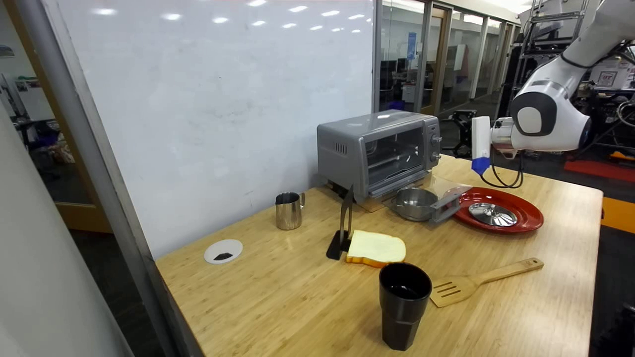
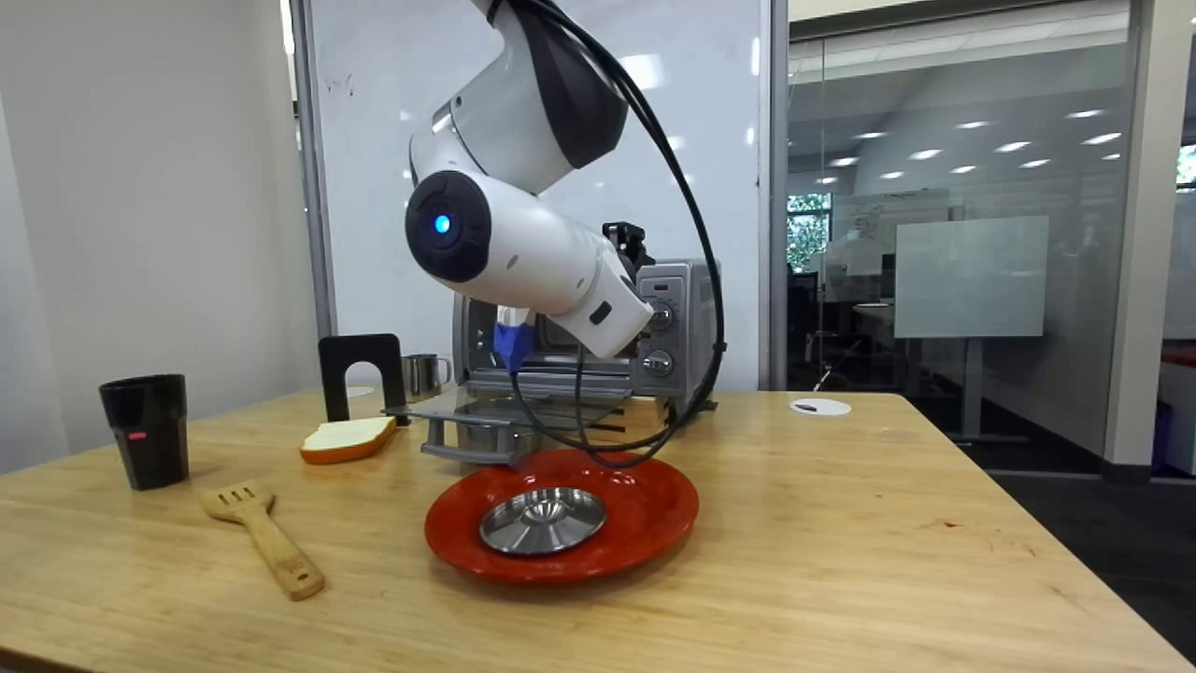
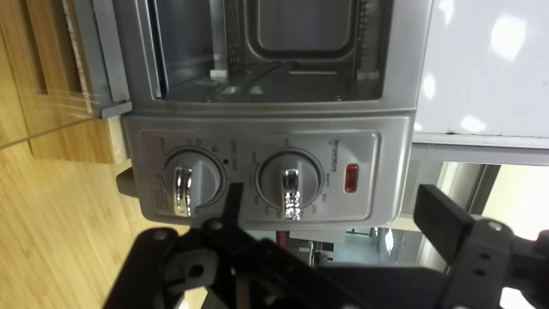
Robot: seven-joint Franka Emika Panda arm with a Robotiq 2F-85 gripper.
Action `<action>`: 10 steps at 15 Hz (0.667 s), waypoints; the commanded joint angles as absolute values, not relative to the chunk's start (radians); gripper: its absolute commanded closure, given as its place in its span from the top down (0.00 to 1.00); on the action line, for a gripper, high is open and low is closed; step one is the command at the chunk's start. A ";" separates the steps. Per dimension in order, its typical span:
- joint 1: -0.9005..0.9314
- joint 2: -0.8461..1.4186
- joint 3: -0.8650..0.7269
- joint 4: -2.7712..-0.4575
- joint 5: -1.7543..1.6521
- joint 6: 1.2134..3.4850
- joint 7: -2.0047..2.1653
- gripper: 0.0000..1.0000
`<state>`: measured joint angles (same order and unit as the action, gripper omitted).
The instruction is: Turn the top knob on the toaster oven to the left
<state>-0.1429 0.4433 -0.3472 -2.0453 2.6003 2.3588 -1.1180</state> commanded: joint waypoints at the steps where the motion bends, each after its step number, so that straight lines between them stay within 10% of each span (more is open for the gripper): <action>1: -0.149 0.468 -0.343 -2.007 2.597 2.388 -1.113 1.00; 8: -0.149 0.491 -0.343 -1.979 2.597 2.388 -1.112 1.00; 10: -0.150 0.496 -0.343 -1.973 2.597 2.387 -1.112 0.72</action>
<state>-0.1430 0.4756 -0.3472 -2.0071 2.6003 2.3617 -1.1180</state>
